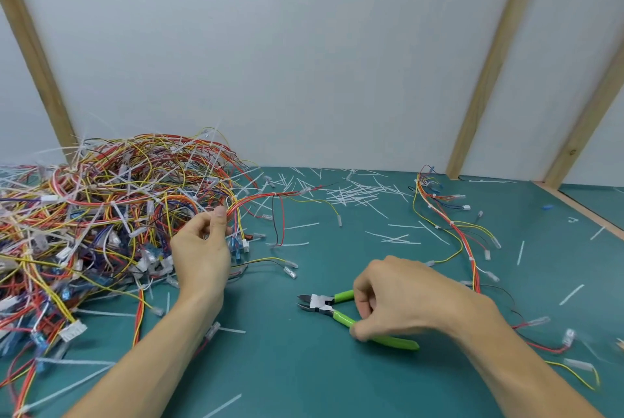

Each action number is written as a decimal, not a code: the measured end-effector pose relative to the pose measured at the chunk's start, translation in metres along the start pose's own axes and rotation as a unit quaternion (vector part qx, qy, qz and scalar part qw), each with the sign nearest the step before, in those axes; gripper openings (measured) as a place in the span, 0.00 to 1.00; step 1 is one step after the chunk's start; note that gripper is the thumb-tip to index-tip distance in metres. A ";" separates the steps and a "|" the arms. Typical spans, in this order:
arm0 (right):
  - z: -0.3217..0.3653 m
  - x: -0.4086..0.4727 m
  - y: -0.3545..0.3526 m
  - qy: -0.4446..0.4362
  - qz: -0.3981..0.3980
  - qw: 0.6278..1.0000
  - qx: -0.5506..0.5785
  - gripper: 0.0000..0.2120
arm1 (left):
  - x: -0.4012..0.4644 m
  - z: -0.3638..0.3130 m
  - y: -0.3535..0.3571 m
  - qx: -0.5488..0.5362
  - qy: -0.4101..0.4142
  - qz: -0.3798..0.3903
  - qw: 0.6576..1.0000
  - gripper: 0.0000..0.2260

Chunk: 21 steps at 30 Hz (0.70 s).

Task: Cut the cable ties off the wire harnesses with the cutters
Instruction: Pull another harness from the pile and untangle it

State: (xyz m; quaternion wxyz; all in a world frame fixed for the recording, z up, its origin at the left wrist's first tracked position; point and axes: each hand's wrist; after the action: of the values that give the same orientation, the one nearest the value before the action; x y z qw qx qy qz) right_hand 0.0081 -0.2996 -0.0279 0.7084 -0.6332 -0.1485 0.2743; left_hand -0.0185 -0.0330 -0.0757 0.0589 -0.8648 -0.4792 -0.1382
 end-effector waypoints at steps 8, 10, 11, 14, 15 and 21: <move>0.006 0.018 0.010 -0.037 -0.160 0.981 0.105 0.11 | 0.000 0.001 0.001 -0.003 0.000 0.009 1.000 0.18; 0.002 0.021 0.012 -0.008 -0.203 0.962 0.181 0.11 | -0.001 0.001 0.002 0.001 -0.001 0.008 1.000 0.18; 0.000 0.023 0.014 0.008 -0.238 0.948 0.213 0.11 | -0.001 0.002 0.001 0.001 -0.001 0.009 1.000 0.18; 0.000 0.026 0.017 0.051 -0.323 0.890 0.317 0.10 | -0.001 0.002 0.002 -0.001 0.002 0.014 1.000 0.17; 0.001 0.026 0.017 0.059 -0.330 0.870 0.362 0.10 | -0.001 0.003 0.003 -0.001 0.002 0.015 1.000 0.16; 0.011 0.033 0.020 0.110 -0.251 0.693 0.667 0.11 | 0.000 0.009 0.002 0.006 0.010 0.024 1.000 0.14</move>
State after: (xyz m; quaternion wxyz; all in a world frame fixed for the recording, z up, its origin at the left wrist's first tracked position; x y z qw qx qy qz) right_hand 0.0247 -0.2709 -0.0505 0.9983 0.0408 -0.0007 0.0420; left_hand -0.0149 -0.0320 -0.0837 0.0726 -0.8743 -0.4582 -0.1427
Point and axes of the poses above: each hand's wrist, its own x-axis towards the middle knuckle, its own y-axis out of the palm, z = x × y, and after that the axes turned 5 degrees about -z, right-handed
